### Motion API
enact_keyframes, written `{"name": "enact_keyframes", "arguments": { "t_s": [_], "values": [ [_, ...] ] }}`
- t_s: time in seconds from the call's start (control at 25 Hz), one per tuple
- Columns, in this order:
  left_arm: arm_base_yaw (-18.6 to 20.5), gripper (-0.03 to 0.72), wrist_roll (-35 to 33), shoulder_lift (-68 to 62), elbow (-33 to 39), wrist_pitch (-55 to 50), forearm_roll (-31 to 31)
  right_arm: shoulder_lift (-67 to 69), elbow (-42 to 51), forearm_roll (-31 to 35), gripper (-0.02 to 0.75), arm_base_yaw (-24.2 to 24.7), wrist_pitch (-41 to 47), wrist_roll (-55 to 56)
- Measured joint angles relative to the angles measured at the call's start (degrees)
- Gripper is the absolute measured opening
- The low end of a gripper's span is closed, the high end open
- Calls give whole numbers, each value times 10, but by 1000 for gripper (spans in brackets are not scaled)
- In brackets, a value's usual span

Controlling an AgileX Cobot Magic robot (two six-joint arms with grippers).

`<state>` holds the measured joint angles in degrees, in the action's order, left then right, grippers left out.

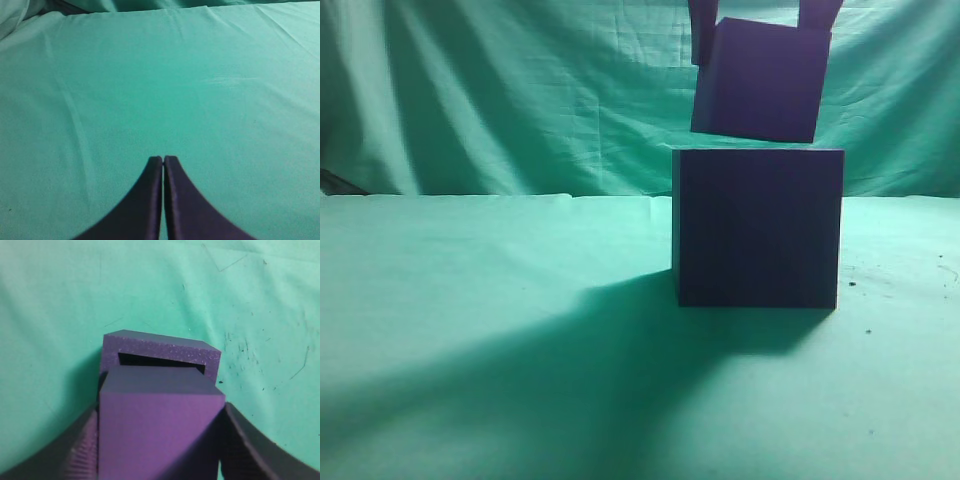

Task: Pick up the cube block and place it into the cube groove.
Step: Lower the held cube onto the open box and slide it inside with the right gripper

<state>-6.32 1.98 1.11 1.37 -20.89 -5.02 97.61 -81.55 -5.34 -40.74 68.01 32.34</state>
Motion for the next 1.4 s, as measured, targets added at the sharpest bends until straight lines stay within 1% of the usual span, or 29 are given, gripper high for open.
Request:
{"name": "enact_keyframes", "arguments": {
  "t_s": [0.64, 0.92, 1.04, 1.08, 1.2, 1.24, 1.4],
  "values": [
    [0, 0, 0, 0, 0, 0, 0, 23, -1, 0, 426, 0, 13, 8],
    [0, 0, 0, 0, 0, 0, 0, 31, -1, 0, 426, 0, -7, 6],
    [0, 0, 0, 0, 0, 0, 0, 31, -1, 0, 426, 0, -9, -10],
    [0, 0, 0, 0, 0, 0, 0, 31, -1, 0, 474, 0, -11, -13],
    [0, 0, 0, 0, 0, 0, 0, 31, -2, 0, 568, 0, -11, -20],
    [0, 0, 0, 0, 0, 0, 0, 31, -5, 0, 554, 0, -10, -25],
    [0, 0, 0, 0, 0, 0, 0, 31, -36, -1, 554, 0, 18, -44]
  ]
}}
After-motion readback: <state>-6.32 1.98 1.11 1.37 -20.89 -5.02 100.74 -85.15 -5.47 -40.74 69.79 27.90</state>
